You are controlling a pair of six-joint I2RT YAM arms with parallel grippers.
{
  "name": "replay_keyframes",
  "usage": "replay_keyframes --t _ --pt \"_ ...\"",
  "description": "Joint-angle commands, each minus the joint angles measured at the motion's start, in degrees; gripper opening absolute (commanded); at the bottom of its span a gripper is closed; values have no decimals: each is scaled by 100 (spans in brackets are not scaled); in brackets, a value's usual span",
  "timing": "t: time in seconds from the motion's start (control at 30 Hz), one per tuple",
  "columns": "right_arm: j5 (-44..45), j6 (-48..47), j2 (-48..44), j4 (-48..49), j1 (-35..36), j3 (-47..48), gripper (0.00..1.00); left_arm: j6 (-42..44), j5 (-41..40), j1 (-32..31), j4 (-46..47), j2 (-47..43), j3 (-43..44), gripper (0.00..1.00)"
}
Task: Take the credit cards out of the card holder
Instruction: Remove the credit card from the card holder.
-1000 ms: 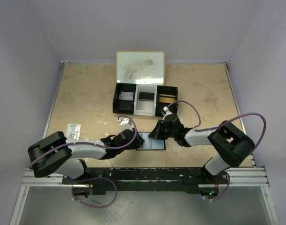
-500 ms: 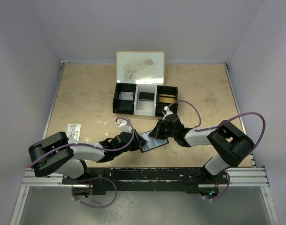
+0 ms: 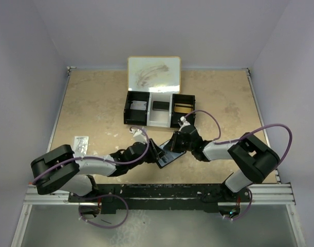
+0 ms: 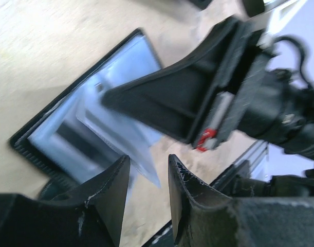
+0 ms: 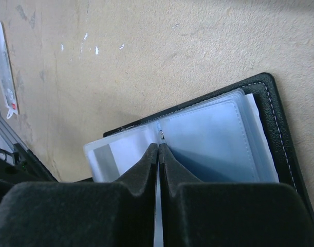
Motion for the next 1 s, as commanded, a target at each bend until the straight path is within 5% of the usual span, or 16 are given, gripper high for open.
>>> replay_keyframes --t 0.0,0.5,0.73,0.97 --pt "12 -178 -32 -920 89 -174 6 179 -209 41 679 40 502 34" --pt "223 -297 -1000 -1846 85 10 11 215 -326 18 515 276 677 34" --pt "337 -1072 -1823 -2292 117 165 36 42 -1359 -24 -1236 -1118 431 34" --pt "559 -1594 -2076 -2942 425 446 64 -37 -1493 -24 -2169 -1944 232 35"
